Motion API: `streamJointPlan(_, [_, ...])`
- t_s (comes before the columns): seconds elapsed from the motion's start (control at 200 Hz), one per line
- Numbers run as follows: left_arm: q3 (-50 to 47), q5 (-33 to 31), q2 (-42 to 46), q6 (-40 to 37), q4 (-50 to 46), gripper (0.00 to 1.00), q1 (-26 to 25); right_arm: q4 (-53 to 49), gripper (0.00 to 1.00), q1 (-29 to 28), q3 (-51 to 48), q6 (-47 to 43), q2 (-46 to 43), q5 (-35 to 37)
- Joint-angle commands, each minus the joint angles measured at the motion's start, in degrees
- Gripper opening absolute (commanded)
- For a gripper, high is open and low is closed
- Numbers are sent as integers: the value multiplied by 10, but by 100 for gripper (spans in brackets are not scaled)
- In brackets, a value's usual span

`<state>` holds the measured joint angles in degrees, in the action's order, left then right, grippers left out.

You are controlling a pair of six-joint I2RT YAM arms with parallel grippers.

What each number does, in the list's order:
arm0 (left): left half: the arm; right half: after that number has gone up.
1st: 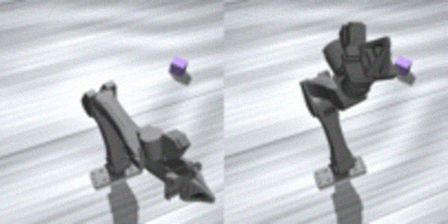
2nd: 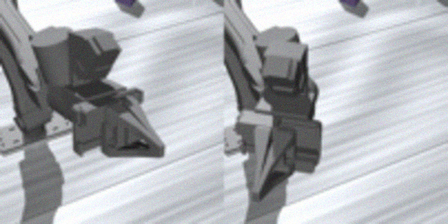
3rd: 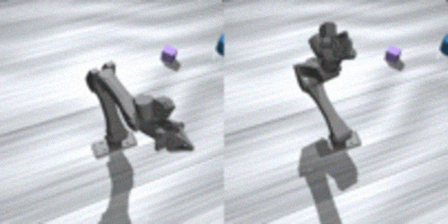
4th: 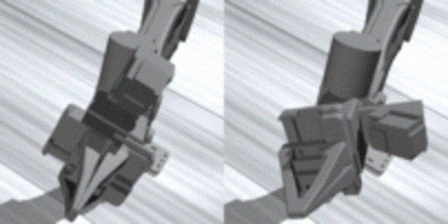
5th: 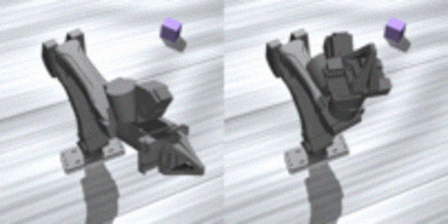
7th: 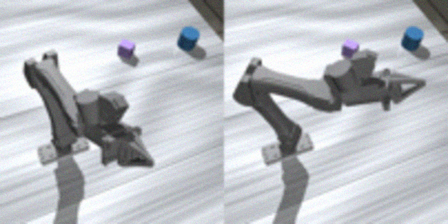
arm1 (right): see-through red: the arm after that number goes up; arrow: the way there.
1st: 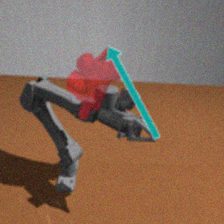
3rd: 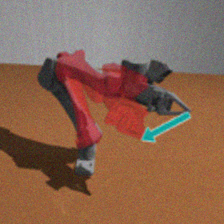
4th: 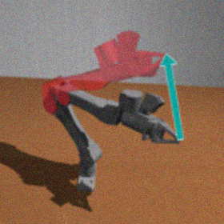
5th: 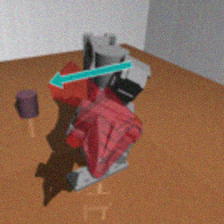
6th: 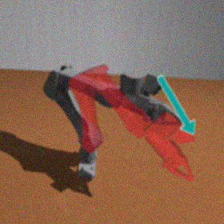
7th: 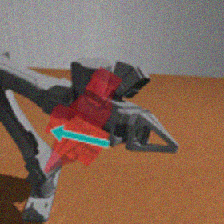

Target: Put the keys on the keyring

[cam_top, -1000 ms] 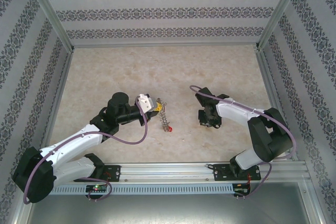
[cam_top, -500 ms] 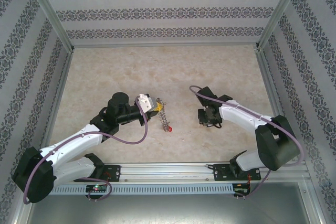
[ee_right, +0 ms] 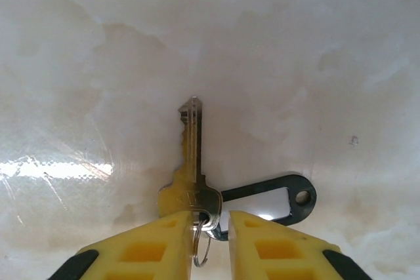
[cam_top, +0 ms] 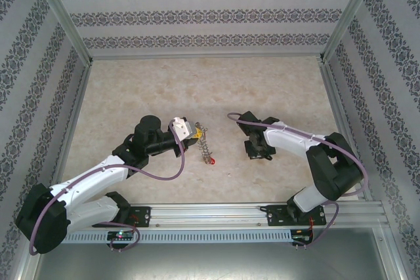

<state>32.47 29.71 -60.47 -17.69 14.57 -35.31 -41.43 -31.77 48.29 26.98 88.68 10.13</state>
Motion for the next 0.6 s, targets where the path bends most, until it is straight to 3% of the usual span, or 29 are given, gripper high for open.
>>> streamJointPlan(0.0, [10, 1, 12, 3, 18, 0, -8, -23, 20, -6, 13, 3, 5, 24])
streamJointPlan(0.594, [14, 0, 13, 2, 12, 0, -7, -24, 16, -3, 10, 10, 17, -10])
